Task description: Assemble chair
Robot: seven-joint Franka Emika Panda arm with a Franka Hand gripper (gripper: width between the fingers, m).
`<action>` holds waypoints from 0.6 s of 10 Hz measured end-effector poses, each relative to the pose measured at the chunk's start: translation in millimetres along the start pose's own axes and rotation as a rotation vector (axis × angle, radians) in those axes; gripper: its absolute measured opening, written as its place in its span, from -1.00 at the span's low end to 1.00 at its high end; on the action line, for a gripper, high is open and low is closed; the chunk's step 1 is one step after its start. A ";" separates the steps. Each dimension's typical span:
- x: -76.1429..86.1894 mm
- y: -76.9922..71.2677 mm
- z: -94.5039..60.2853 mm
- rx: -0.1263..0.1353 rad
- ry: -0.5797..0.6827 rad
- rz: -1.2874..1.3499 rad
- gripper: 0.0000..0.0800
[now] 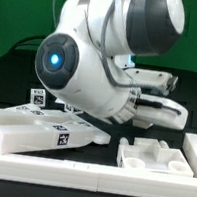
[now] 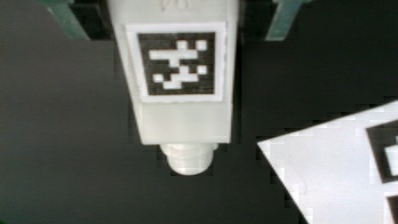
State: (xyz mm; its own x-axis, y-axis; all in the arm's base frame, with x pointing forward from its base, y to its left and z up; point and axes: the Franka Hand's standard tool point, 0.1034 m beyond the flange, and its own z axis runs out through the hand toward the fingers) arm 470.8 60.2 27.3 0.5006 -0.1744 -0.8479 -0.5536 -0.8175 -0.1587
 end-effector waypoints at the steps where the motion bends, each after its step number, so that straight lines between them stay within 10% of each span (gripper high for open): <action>1: -10.0 -6.7 -25.9 0.006 0.052 -0.023 -0.29; 2: -24.1 -18.8 -51.6 0.013 0.149 -0.057 -0.29; 6: -29.7 -30.5 -55.2 0.004 0.498 -0.085 -0.29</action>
Offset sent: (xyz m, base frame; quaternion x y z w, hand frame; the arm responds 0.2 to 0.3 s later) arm -0.0213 0.0081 0.0068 -0.0273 0.1737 -0.0155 0.9843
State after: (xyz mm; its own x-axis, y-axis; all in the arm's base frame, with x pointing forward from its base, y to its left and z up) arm 509.6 60.1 85.2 0.8004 -0.3484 -0.4879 -0.4988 -0.8384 -0.2197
